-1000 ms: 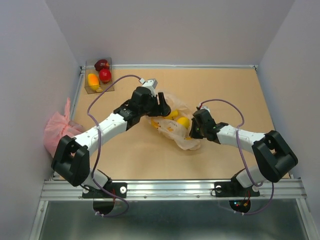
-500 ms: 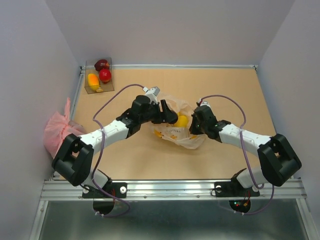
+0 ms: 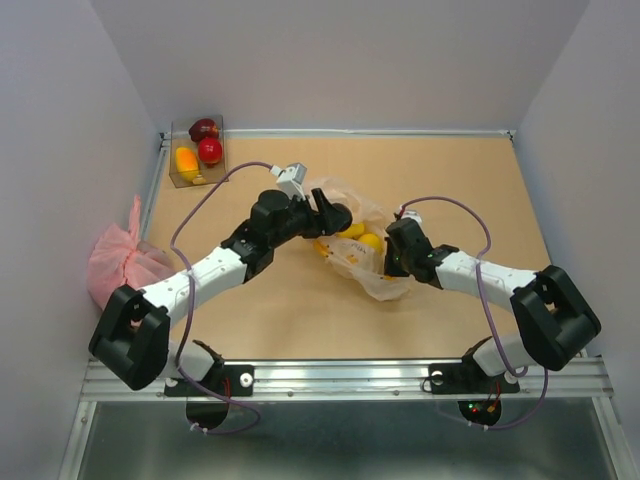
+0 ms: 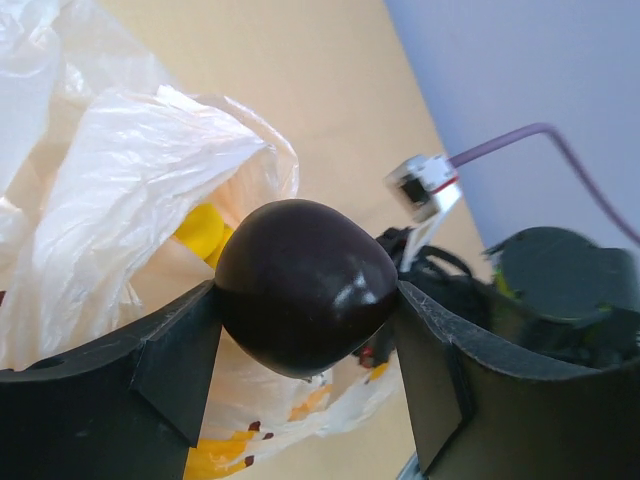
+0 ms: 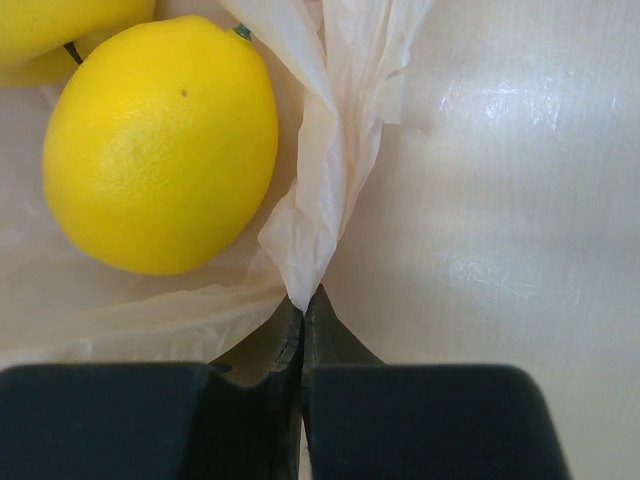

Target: Untie the knot of the plastic bag and take out the fruit

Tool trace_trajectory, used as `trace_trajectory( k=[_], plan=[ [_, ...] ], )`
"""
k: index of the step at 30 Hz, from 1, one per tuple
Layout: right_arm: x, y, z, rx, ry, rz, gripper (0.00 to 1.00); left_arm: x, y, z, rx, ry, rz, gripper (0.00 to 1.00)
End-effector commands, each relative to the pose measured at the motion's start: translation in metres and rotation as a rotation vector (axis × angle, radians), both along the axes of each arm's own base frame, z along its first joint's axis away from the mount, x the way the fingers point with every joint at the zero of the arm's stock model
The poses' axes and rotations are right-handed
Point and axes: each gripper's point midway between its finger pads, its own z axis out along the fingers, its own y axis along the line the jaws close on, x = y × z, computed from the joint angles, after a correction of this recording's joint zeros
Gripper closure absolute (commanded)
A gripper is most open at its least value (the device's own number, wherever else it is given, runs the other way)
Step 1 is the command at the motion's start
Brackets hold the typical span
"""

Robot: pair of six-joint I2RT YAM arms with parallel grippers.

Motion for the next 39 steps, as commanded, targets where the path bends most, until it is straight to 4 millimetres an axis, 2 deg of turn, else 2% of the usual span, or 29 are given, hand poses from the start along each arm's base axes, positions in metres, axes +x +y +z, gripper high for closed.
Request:
trace_trajectory(
  k=[1, 5, 10, 12, 13, 16, 18, 19, 21, 22, 23, 24, 26, 30, 33, 39],
  plan=[
    [0.000, -0.001, 0.003, -0.013, -0.025, -0.005, 0.99, -0.005, 0.012, -0.055, 0.157, 0.064, 0.003, 0.25],
    [0.003, 0.006, 0.002, -0.014, -0.019, 0.016, 0.99, -0.013, 0.013, -0.101, 0.220, 0.126, -0.039, 0.22],
    [0.008, 0.014, 0.005, -0.014, -0.023, 0.036, 0.99, -0.014, 0.013, -0.123, 0.214, 0.139, -0.026, 0.17],
    [0.009, 0.018, 0.008, -0.011, -0.033, 0.044, 0.99, -0.015, 0.015, -0.119, 0.208, 0.134, -0.009, 0.14],
    [0.009, 0.019, 0.010, -0.010, -0.037, 0.047, 0.99, -0.015, 0.017, -0.115, 0.206, 0.123, 0.007, 0.09],
    [0.010, 0.019, 0.013, -0.006, -0.045, 0.048, 0.99, -0.022, 0.015, -0.093, 0.239, 0.072, 0.023, 0.01],
    [0.009, 0.020, 0.014, -0.003, -0.043, 0.053, 0.98, -0.019, 0.018, -0.082, 0.310, 0.011, 0.065, 0.01],
    [0.009, 0.020, 0.014, -0.001, -0.043, 0.054, 0.98, -0.018, 0.015, -0.067, 0.317, -0.024, 0.069, 0.01],
    [0.008, 0.022, 0.015, 0.002, -0.043, 0.059, 0.97, -0.024, 0.013, -0.065, 0.387, -0.045, 0.070, 0.01],
    [0.007, 0.021, 0.014, 0.001, -0.038, 0.059, 0.97, -0.021, 0.009, -0.056, 0.391, -0.058, 0.081, 0.01],
    [0.007, 0.021, 0.014, 0.001, -0.038, 0.059, 0.97, -0.025, 0.008, -0.058, 0.417, -0.048, 0.079, 0.04],
    [0.007, 0.021, 0.013, 0.000, -0.036, 0.059, 0.97, -0.019, 0.007, -0.054, 0.429, -0.049, 0.107, 0.06],
    [0.006, 0.021, 0.012, 0.001, -0.033, 0.057, 0.97, -0.020, 0.006, -0.061, 0.475, -0.027, 0.110, 0.10],
    [0.004, 0.022, 0.012, 0.009, -0.029, 0.054, 0.97, -0.023, -0.008, -0.070, 0.536, -0.021, 0.105, 0.11],
    [0.004, 0.023, 0.010, 0.010, -0.027, 0.051, 0.97, -0.016, -0.019, -0.088, 0.575, 0.006, 0.100, 0.12],
    [0.001, 0.023, 0.010, 0.009, -0.024, 0.052, 0.97, -0.005, -0.020, -0.115, 0.659, 0.049, 0.136, 0.13]
  ],
)
